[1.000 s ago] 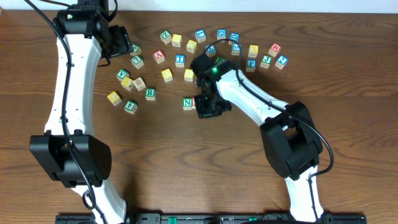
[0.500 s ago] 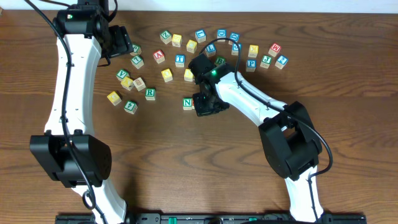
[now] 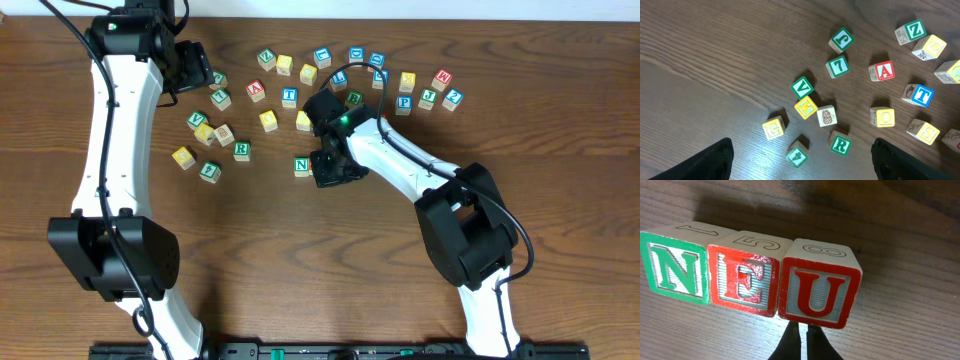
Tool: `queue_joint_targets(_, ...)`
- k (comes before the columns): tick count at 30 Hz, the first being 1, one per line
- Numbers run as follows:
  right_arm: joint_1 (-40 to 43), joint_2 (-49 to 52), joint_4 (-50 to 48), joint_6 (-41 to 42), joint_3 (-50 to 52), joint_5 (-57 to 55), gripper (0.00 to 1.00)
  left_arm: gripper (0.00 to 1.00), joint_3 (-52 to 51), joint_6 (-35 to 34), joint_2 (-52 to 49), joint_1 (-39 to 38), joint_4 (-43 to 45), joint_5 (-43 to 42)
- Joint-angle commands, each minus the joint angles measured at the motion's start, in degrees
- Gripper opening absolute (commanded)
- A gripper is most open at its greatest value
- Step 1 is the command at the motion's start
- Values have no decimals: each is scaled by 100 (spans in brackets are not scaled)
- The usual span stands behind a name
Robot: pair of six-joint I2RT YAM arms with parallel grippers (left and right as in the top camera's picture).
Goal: Spell out NEURIPS
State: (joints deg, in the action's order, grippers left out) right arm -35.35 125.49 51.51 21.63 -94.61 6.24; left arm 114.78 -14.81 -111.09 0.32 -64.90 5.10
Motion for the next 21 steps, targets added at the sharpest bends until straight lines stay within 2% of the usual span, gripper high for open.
queue_joint_targets(1,-48,-142,-9,-68,11,98,1,87,-26,11,-59,15,-13,98)
queue_joint_targets(8,-20,-330,131,-72,-138,210,1,87,-26,11,-59,15,-15,98)
queue_joint_targets(21,485,-1504,170,-72,-144,94,4,87,-26,7,-59,15,-20,94)
